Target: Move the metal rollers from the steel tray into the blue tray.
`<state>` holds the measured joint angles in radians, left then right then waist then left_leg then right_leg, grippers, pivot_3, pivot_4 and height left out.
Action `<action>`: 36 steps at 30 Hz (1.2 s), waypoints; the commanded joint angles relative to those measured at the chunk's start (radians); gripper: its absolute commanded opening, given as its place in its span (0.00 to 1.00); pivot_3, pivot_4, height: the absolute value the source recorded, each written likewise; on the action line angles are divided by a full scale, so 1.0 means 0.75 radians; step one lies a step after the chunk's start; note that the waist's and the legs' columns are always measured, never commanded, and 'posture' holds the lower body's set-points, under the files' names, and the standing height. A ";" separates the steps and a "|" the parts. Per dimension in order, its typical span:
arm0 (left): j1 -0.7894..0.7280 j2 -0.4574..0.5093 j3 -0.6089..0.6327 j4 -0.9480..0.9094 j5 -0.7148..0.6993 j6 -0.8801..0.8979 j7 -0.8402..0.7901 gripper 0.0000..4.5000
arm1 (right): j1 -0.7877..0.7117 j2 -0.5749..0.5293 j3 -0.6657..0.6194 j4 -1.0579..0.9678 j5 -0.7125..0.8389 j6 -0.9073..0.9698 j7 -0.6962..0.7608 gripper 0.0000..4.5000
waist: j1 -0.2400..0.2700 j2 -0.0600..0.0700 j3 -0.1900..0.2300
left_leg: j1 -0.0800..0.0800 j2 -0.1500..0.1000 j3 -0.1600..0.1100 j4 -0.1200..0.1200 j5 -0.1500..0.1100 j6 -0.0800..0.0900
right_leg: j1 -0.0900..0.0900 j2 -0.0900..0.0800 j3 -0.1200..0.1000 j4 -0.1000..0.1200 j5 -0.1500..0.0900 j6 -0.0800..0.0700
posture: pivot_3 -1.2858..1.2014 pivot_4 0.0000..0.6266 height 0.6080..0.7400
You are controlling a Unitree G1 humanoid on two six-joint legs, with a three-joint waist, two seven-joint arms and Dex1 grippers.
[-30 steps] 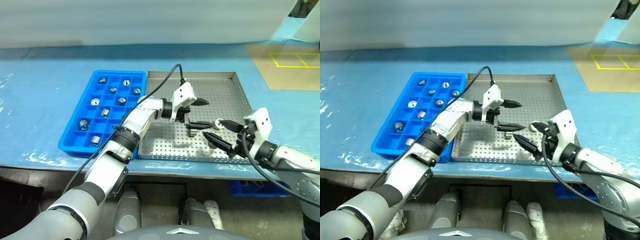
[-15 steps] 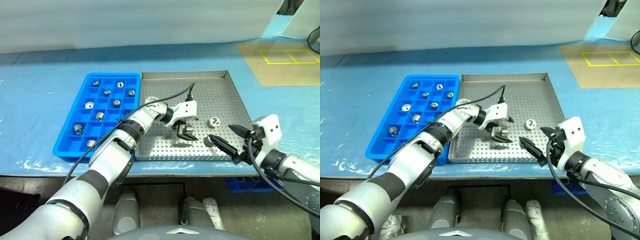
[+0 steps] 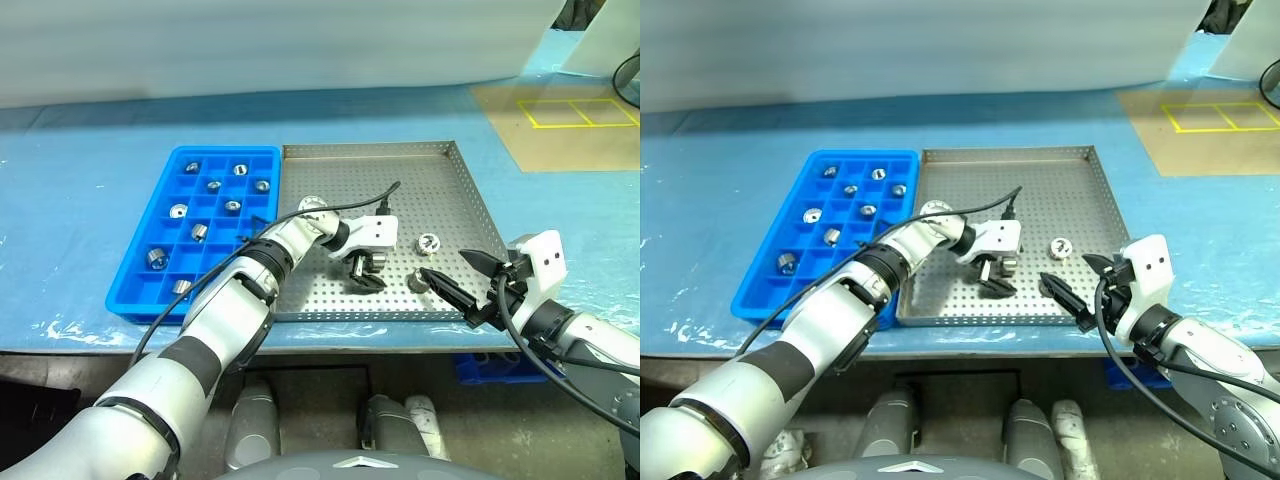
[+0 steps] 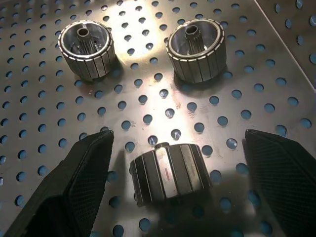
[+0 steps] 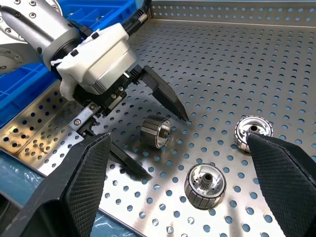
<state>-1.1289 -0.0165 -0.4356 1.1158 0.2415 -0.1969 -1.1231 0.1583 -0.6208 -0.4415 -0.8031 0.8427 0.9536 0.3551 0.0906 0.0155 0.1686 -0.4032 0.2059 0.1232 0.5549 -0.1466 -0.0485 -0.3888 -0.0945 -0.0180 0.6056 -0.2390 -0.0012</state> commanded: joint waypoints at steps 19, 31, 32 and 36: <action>0.196 0.070 0.294 -0.499 -0.224 0.413 0.209 0.39 | -0.198 -0.081 0.199 0.136 -0.035 -0.089 0.124 1.00 | 0.006 0.000 0.000 | -0.001 0.001 0.000 0.000 0.000 0.000 | -0.001 0.000 -0.002 0.001 0.000 -0.001 | 0.52 0.24 1.00; 0.502 0.219 0.235 -1.217 -0.313 0.855 0.288 0.39 | -0.520 -0.105 0.423 0.447 -0.167 -0.165 0.335 1.00 | 0.094 0.000 0.000 | -0.010 0.002 0.000 -0.003 0.006 0.009 | -0.007 -0.001 -0.008 0.001 -0.001 -0.003 | 0.58 0.24 1.00; 0.495 0.228 0.194 -1.199 -0.299 0.826 0.262 0.39 | -0.522 -0.102 0.427 0.447 -0.171 -0.166 0.337 1.00 | 0.102 0.000 0.000 | -0.011 0.002 0.000 -0.003 0.007 0.009 | -0.007 -0.002 -0.008 0.001 -0.001 -0.003 | 0.58 0.24 1.00; 0.463 0.218 0.105 -1.065 -0.274 0.711 0.223 0.39 | -0.504 -0.092 0.429 0.431 -0.173 -0.162 0.330 1.00 | 0.121 0.000 0.000 | -0.014 0.000 0.001 -0.002 0.009 0.006 | -0.009 -0.004 -0.008 0.001 -0.001 -0.002 | 0.57 0.24 1.00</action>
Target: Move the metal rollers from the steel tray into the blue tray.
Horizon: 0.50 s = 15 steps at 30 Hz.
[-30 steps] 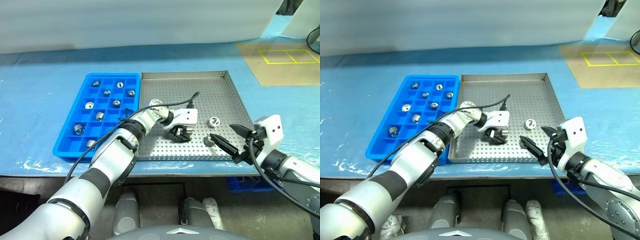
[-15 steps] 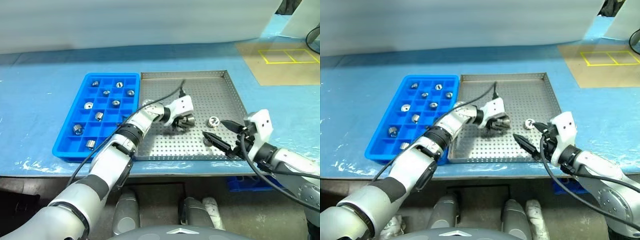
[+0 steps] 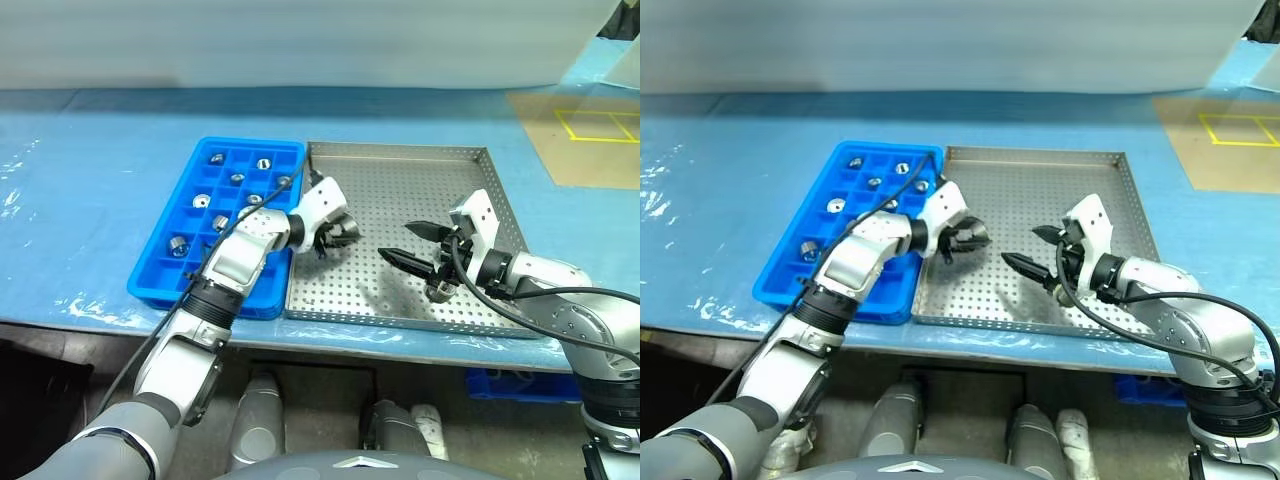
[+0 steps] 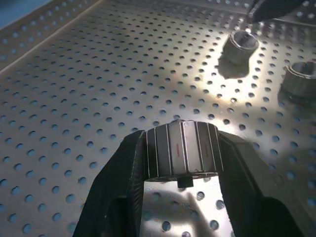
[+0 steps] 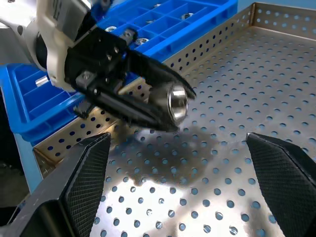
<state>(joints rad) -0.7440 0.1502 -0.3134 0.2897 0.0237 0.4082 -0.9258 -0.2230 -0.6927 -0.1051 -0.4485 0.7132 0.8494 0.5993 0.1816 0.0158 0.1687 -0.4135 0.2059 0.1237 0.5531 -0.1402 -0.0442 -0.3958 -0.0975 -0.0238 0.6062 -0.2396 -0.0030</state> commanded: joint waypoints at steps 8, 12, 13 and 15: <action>-0.072 -0.003 -0.111 0.136 0.026 -0.171 -0.087 0.77 | 0.029 0.038 0.033 -0.058 -0.052 -0.030 -0.025 1.00 | -0.010 0.000 0.000 | 0.000 0.002 0.000 -0.001 0.000 -0.007 | -0.003 0.003 0.001 0.002 0.000 0.000 | 0.56 0.24 1.00; -0.087 -0.007 -0.061 0.141 0.001 -0.141 -0.039 0.99 | 0.021 0.048 0.093 -0.044 -0.100 -0.031 -0.024 1.00 | -0.009 0.000 0.000 | 0.001 0.001 0.000 -0.001 0.000 -0.008 | -0.003 0.003 0.002 0.003 0.000 0.001 | 0.56 0.24 1.00; -0.088 0.001 -0.063 0.135 0.006 -0.146 -0.035 0.99 | 0.017 0.054 0.100 -0.040 -0.106 -0.033 -0.023 1.00 | -0.009 0.000 0.000 | 0.001 0.001 0.000 -0.001 0.000 -0.008 | -0.003 0.003 0.002 0.003 0.000 0.001 | 0.56 0.24 1.00; -0.093 0.007 -0.047 0.114 -0.002 -0.127 -0.017 0.99 | 0.003 0.062 0.116 -0.026 -0.128 -0.034 -0.025 1.00 | -0.009 0.000 0.000 | 0.000 0.001 0.000 -0.001 0.000 -0.008 | -0.003 0.003 0.002 0.003 0.000 0.001 | 0.56 0.24 1.00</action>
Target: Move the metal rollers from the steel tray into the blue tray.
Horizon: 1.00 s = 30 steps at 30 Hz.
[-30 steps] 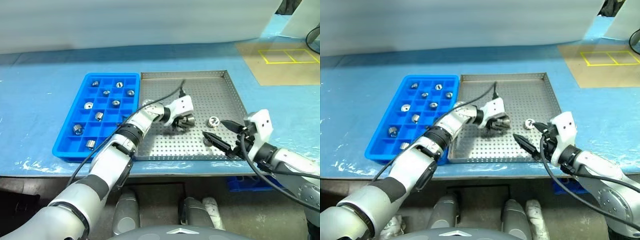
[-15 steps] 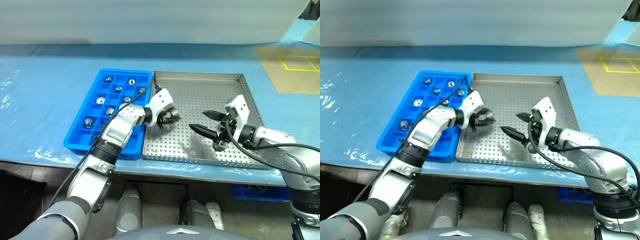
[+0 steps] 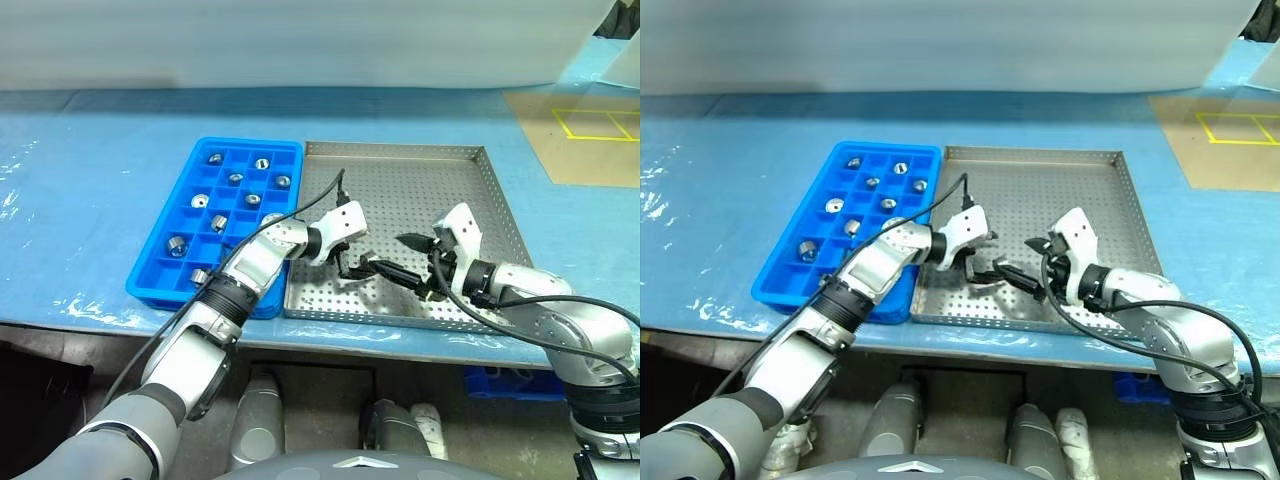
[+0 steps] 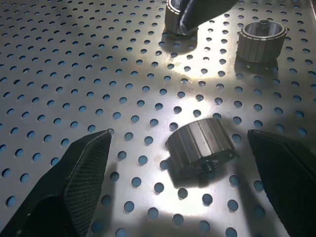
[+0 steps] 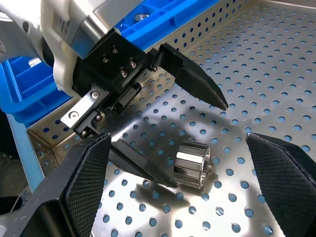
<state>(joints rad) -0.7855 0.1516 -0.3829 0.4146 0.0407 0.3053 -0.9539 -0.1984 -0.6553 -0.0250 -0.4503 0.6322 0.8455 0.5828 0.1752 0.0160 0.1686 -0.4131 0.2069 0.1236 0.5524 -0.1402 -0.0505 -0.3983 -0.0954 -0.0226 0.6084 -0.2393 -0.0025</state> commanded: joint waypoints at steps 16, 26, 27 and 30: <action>0.166 0.382 0.196 -0.781 -0.343 0.426 -0.141 0.99 | -0.175 0.158 0.228 0.261 -0.310 -0.082 -0.043 1.00 | 0.001 0.000 0.000 | -0.001 0.001 0.000 -0.003 0.001 -0.002 | -0.003 0.001 -0.001 0.000 0.000 -0.001 | 0.61 0.24 1.00; 0.318 0.487 0.298 -0.906 -0.432 0.420 -0.071 0.99 | -0.260 0.259 0.218 0.385 -0.402 -0.124 -0.081 1.00 | 0.005 0.000 0.000 | -0.001 0.001 0.000 -0.003 0.003 -0.006 | -0.004 0.001 -0.001 0.002 0.000 -0.001 | 0.62 0.24 1.00; 0.333 0.499 0.302 -0.907 -0.432 0.417 -0.065 0.99 | -0.267 0.271 0.214 0.402 -0.407 -0.127 -0.088 1.00 | 0.004 0.000 0.000 | -0.001 0.001 -0.001 -0.004 0.003 -0.006 | -0.004 0.002 -0.001 0.002 0.000 -0.001 | 0.62 0.24 1.00; 0.381 0.527 0.318 -0.907 -0.439 0.407 -0.048 1.00 | -0.306 0.321 0.204 0.472 -0.429 -0.143 -0.123 0.92 | 0.003 0.000 0.000 | -0.001 0.001 -0.001 -0.005 0.004 -0.007 | -0.004 0.002 -0.001 0.003 0.000 -0.001 | 0.63 0.24 1.00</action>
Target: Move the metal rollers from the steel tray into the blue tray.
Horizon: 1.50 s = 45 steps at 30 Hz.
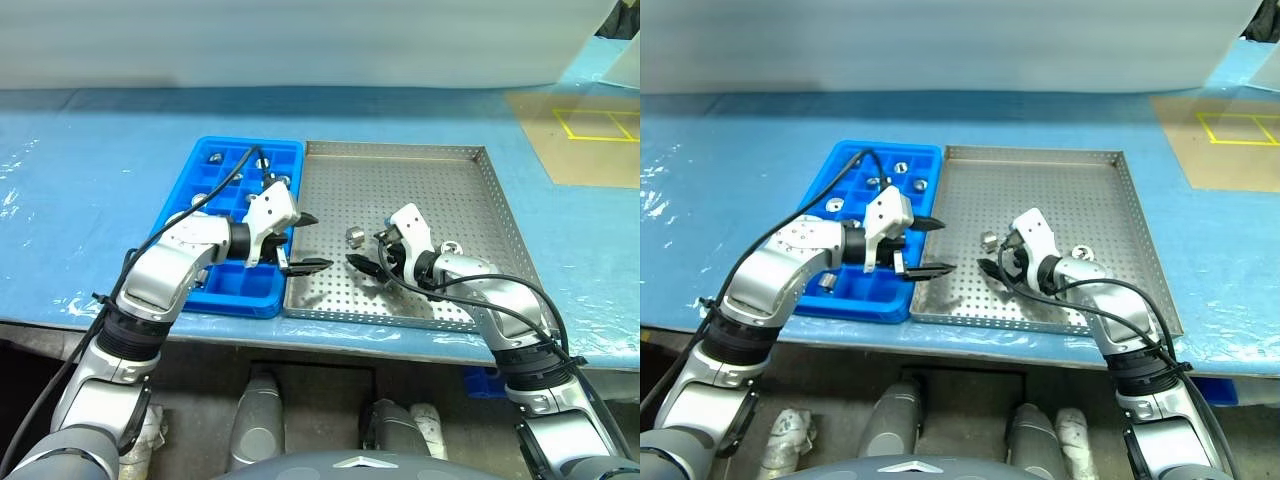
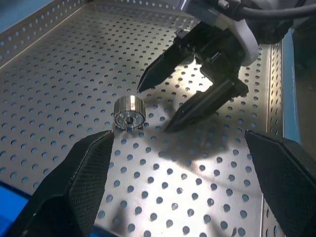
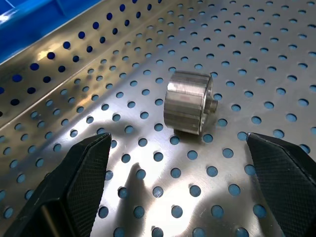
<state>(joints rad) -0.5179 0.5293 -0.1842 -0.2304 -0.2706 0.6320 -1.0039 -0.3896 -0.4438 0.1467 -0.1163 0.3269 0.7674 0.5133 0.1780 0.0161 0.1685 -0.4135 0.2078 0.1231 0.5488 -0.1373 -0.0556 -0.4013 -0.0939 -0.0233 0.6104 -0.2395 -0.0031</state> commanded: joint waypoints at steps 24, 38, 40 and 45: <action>0.103 0.020 0.076 0.007 -0.002 -0.140 0.147 1.00 | -0.212 0.267 -0.026 0.248 -0.184 -0.323 -0.068 0.02 | 0.000 -0.001 0.000 | 0.001 0.000 -0.001 -0.001 0.006 -0.008 | -0.005 0.000 0.000 0.012 0.000 -0.001 | 0.64 0.24 1.00; 0.291 0.043 0.233 -0.227 -0.147 0.007 0.286 1.00 | -0.319 0.275 -0.019 0.078 -0.038 -0.187 0.159 0.02 | 0.006 -0.001 0.000 | 0.000 0.002 -0.002 -0.002 0.007 -0.007 | -0.007 0.002 0.000 0.014 -0.001 -0.003 | 0.68 0.24 1.00; 0.354 0.050 0.261 -0.300 -0.159 0.039 0.329 1.00 | -0.389 0.308 -0.036 0.135 -0.021 -0.153 0.147 0.02 | 0.011 -0.001 0.000 | 0.000 0.002 -0.002 -0.002 0.007 -0.007 | -0.007 0.002 -0.001 0.014 -0.002 -0.004 | 0.70 0.24 1.00; 0.514 0.036 0.329 -0.451 -0.149 0.107 0.480 1.00 | -0.552 0.380 -0.022 0.327 -0.041 -0.168 0.155 0.02 | 0.042 -0.002 0.000 | 0.000 0.003 -0.003 -0.003 0.007 -0.008 | -0.007 0.002 -0.002 0.015 -0.003 -0.006 | 0.74 0.24 1.00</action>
<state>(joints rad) -0.1454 0.5578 0.0189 -0.5068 -0.3747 0.7002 -0.6826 -0.7710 -0.1728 0.1329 0.1118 0.2878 0.6619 0.6233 0.2098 0.0149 0.1685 -0.4133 0.2103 0.1206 0.5459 -0.1317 -0.0614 -0.4068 -0.0919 -0.0250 0.6215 -0.2417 -0.0078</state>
